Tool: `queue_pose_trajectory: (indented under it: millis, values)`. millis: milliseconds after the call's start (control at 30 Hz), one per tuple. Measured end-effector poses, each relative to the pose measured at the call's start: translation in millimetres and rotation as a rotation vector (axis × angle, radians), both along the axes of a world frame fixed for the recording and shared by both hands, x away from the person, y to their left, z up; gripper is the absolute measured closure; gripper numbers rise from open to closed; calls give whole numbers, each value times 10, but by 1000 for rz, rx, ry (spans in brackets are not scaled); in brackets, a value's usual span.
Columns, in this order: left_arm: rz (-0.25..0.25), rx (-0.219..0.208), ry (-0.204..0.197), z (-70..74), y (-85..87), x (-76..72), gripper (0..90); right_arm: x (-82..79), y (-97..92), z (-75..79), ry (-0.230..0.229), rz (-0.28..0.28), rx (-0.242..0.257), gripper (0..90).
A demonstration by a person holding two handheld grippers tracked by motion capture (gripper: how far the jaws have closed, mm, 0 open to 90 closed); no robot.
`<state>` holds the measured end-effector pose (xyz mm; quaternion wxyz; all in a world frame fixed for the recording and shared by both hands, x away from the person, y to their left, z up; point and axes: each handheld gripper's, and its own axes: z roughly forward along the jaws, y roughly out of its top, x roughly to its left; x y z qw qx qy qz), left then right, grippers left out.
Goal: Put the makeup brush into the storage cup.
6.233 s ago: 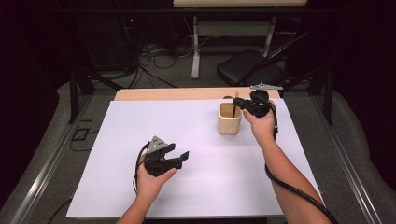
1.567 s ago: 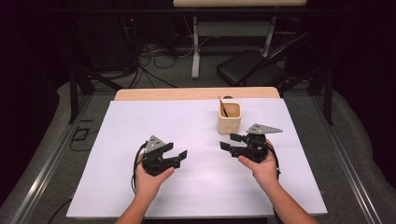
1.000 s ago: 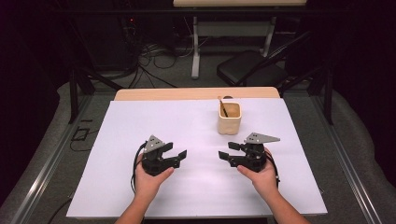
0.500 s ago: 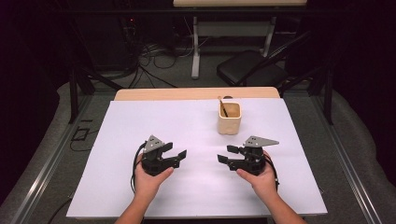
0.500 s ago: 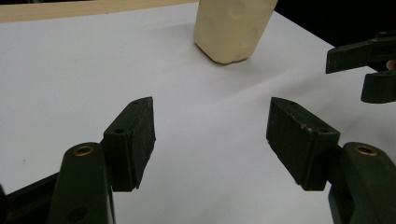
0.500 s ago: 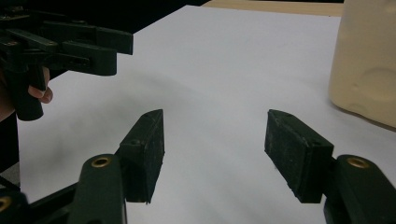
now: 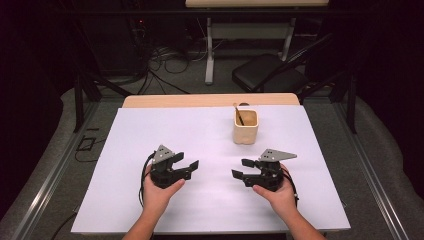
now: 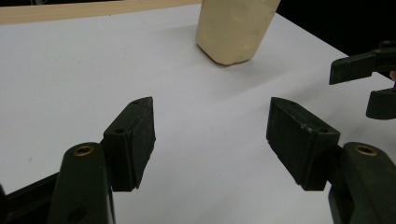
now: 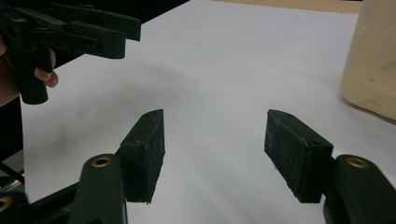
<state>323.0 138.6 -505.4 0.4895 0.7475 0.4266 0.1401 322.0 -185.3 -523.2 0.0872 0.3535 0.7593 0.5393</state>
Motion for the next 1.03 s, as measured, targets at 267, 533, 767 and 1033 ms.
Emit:
queue_pose_trajectory:
  millis: [267,533,767,1033]
  values:
    - [-2,5,-1,-7,2,3,325,-21,25,-39,-1,14,-13,380]
    - [1,5,0,-12,13,2,325,-25,68,-88,9,31,-20,381]
    - [4,5,-1,-9,19,2,325,-25,91,-117,26,43,-28,381]
    - [5,5,-3,-5,24,6,325,-26,114,-141,36,51,-34,381]
